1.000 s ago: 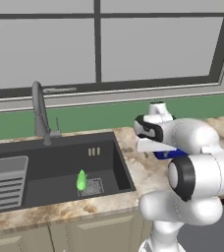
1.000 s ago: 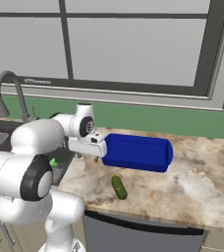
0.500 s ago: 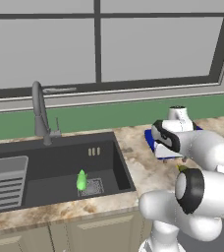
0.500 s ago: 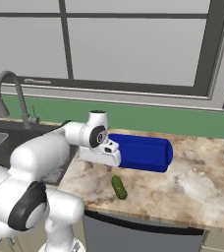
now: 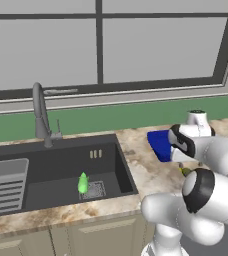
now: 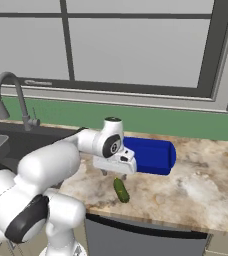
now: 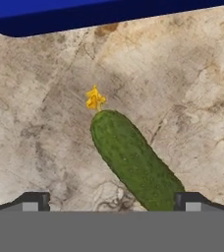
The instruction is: Pick up all produce items and place them in the sink. Turn on the sink faucet to wash them. Then turn the sink off and put them in the tray.
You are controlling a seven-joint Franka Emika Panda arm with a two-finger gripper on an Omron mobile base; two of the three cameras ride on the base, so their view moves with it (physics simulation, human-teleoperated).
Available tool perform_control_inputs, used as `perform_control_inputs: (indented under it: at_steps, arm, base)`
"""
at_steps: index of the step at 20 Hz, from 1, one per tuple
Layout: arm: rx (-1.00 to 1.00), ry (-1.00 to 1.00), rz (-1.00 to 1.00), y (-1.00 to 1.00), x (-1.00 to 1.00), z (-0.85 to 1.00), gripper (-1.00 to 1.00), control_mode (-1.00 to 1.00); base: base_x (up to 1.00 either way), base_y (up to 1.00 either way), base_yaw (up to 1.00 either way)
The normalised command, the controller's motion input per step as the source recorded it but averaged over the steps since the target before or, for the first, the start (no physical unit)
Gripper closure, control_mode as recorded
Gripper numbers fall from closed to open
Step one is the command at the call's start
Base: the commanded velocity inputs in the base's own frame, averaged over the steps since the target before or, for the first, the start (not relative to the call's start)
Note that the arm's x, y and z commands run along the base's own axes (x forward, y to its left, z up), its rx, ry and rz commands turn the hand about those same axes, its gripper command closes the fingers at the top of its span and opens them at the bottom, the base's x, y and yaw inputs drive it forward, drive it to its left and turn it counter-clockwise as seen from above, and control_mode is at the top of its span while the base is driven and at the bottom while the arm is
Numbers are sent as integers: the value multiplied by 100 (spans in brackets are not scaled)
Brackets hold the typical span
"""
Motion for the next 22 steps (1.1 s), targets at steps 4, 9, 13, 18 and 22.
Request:
perform_control_inputs:
  at_steps: [4, 9, 13, 18, 22]
  arm:
    - [0, 0, 0, -22, 2, -11, -100, -100]
    - [1, 0, 1, -20, 1, -19, -100, -100]
    - [0, 0, 1, -4, 0, -25, -100, -100]
    - [0, 0, 1, 1, -1, -24, -100, -100]
    - [0, 0, 0, 0, 0, -23, -100, -100]
  base:
    - [0, 0, 0]
    - [0, 0, 0]
    - [0, 0, 0]
    - [0, 0, 0]
    - [0, 0, 0]
